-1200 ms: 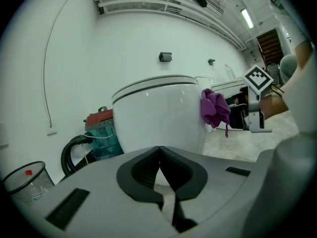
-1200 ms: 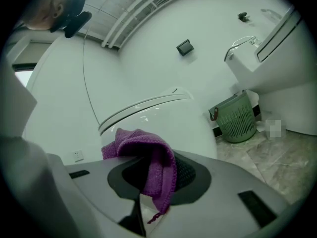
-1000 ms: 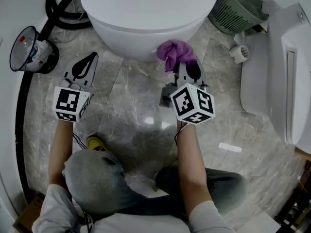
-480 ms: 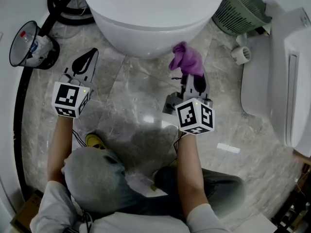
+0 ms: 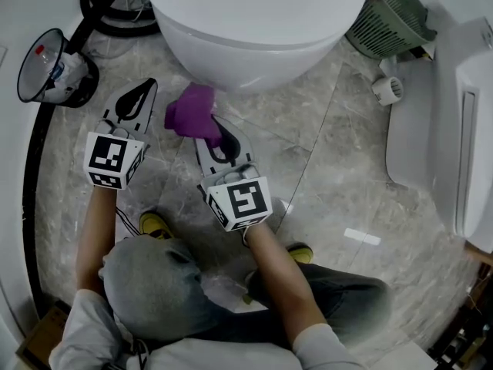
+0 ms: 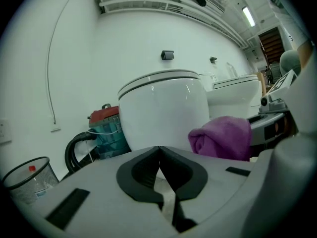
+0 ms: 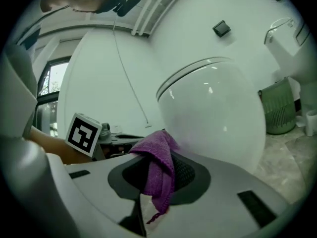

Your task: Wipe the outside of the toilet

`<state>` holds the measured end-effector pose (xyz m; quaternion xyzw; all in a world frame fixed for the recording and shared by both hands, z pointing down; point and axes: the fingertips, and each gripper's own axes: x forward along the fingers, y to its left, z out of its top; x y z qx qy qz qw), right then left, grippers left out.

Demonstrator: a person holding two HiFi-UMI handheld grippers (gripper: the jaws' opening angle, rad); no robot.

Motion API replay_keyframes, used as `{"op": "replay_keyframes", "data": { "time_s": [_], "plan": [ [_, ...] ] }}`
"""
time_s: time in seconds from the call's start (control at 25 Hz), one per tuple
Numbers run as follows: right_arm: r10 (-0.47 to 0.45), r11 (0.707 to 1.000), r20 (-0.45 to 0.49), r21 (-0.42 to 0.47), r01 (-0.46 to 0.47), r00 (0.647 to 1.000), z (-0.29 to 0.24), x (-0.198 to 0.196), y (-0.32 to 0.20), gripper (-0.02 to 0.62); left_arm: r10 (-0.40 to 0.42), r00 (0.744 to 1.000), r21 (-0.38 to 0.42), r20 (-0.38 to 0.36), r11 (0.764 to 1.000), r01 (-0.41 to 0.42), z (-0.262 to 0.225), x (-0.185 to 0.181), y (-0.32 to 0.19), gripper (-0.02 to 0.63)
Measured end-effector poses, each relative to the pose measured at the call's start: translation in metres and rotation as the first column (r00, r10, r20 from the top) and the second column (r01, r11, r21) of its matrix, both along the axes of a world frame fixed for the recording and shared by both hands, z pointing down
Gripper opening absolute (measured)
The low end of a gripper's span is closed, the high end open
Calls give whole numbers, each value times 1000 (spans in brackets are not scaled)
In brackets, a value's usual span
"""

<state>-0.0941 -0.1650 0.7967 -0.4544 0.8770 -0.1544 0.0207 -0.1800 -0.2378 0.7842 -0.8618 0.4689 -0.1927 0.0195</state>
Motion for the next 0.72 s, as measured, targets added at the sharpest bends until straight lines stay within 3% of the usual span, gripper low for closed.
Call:
{"op": "replay_keyframes", "data": {
  "time_s": [0.12, 0.36, 0.72],
  "plan": [
    [-34, 999, 0, -22, 34, 999, 5, -24, -13, 92, -17, 1000, -8, 7, 1000, 17, 4, -15, 0, 17],
    [53, 993, 18, -108, -51, 998, 25, -27, -54, 92, -41, 999, -23, 15, 999, 41, 14, -36, -1, 17],
    [234, 958, 94, -191, -214, 968, 40, 33, -66, 94, -30, 1000, -31, 9, 999, 30, 19, -29, -1, 17]
  ]
}}
